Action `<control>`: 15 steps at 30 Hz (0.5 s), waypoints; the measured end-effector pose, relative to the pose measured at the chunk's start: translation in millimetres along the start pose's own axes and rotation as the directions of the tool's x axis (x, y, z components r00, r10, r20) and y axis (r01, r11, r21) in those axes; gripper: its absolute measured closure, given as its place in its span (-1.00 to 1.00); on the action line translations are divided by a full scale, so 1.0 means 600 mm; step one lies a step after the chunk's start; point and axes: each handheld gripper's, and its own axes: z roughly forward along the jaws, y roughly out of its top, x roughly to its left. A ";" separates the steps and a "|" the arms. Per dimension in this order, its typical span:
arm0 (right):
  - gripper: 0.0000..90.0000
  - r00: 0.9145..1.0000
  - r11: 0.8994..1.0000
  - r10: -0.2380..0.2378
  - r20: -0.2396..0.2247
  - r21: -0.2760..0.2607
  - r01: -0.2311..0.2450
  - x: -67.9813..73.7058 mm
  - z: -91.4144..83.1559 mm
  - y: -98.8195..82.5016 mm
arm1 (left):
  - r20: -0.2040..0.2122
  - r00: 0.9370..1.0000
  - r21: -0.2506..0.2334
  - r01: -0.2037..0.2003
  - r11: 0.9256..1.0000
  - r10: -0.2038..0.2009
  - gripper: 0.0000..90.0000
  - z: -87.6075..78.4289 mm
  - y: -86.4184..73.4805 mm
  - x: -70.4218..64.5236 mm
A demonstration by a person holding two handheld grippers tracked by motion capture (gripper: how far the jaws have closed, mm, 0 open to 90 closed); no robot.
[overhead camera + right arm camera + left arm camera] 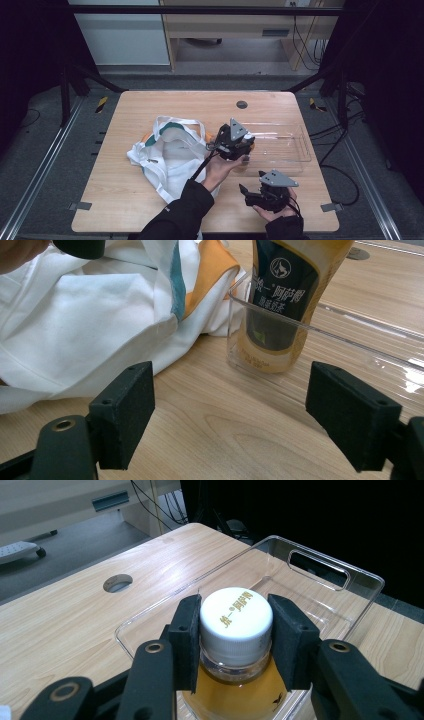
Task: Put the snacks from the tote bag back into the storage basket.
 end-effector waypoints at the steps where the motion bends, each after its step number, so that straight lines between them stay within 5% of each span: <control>1: -0.55 1.000 1.000 0.001 -0.001 0.002 -0.001 0.000 0.000 0.000 | 0.000 1.000 0.000 -0.001 1.000 0.001 0.31 0.000 -0.001 0.000; 15: -0.55 1.000 1.000 0.004 0.007 0.002 -0.004 -0.002 -0.001 0.000 | 0.010 1.000 -0.014 -0.009 1.000 0.009 0.28 -0.005 -0.005 0.003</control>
